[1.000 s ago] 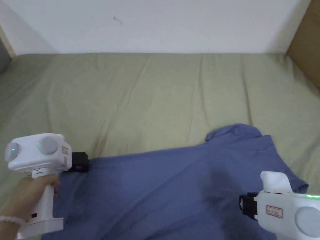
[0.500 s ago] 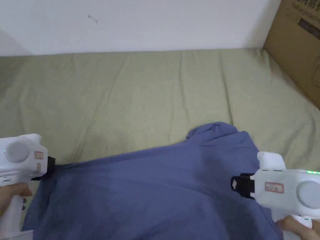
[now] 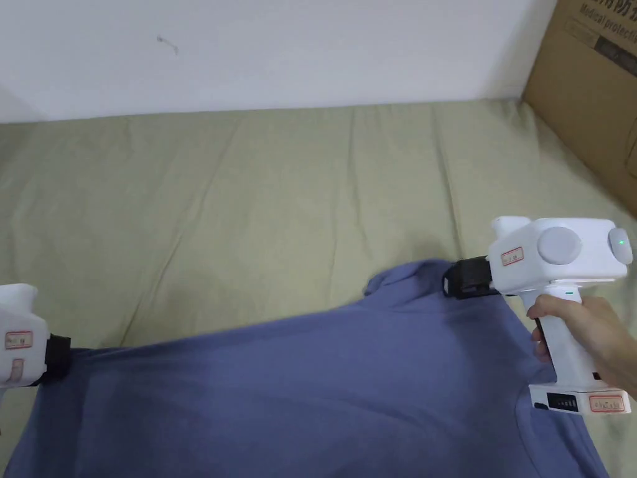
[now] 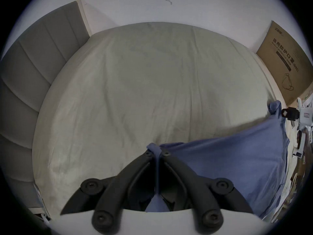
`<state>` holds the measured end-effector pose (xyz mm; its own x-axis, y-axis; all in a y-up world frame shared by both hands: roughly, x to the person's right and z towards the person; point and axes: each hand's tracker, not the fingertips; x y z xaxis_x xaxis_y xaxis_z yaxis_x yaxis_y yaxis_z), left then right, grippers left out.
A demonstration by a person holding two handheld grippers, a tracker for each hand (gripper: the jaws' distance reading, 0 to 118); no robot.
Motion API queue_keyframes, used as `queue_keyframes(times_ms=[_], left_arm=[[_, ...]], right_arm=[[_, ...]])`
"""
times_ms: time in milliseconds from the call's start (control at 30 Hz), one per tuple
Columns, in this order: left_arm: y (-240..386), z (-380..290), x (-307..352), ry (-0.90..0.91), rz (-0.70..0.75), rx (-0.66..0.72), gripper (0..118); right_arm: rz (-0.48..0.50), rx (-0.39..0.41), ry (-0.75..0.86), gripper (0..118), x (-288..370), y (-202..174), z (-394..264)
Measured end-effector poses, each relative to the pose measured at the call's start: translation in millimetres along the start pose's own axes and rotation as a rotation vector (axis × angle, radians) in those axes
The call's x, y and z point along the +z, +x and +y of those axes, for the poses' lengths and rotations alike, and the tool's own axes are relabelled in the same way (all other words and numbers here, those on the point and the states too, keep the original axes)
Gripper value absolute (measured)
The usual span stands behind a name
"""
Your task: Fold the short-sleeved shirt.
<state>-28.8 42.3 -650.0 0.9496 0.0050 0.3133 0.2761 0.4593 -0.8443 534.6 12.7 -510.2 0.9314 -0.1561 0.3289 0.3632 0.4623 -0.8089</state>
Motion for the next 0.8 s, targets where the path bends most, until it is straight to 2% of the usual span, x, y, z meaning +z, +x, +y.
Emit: queue_keyframes(times_ms=[67,100,133,167,200,233,267,300,333,400,533,600,800], left_arm=[[2,0,-3,-0.008,0.005,-0.004,2],[2,0,-4,-0.009,0.006,-0.009,2],[3,0,-4,-0.014,0.008,-0.015,2],[3,1,-4,-0.014,0.012,-0.021,2],[7,0,-1,-0.010,0.014,-0.027,2],[8,-1,1,-0.010,0.012,-0.026,2],[9,0,4,-0.008,-0.002,-0.017,2],[10,0,6,-0.007,-0.002,-0.013,2],[10,0,9,-0.004,0.006,-0.012,2],[11,0,20,0.004,0.010,-0.025,2],[7,1,60,0.050,-0.005,-0.028,2],[4,3,84,0.083,-0.006,-0.006,2],[7,3,176,0.217,-0.011,0.003,2]], right_arm=[[0.001,0.015,-0.068,91,-17,-2,-7],[-0.053,0.046,-0.069,80,-20,-5,-10],[-0.048,0.067,-0.032,78,-15,-8,-11],[-0.039,0.048,-0.032,72,-9,-10,-9],[-0.054,0.048,-0.020,53,-3,-11,-8],[-0.051,0.062,-0.001,19,3,-11,-9],[0.046,0.012,0.009,3,10,-9,-10],[0.002,-0.027,0.010,3,13,-12,-10],[-0.010,-0.001,0.007,3,18,-16,-9],[-0.026,-0.004,0.024,3,30,-17,-7],[-0.014,-0.019,0.072,3,76,-21,-6],[-0.022,0.003,0.123,3,107,-25,-8],[-0.004,-0.012,0.248,3,214,-30,-12]])
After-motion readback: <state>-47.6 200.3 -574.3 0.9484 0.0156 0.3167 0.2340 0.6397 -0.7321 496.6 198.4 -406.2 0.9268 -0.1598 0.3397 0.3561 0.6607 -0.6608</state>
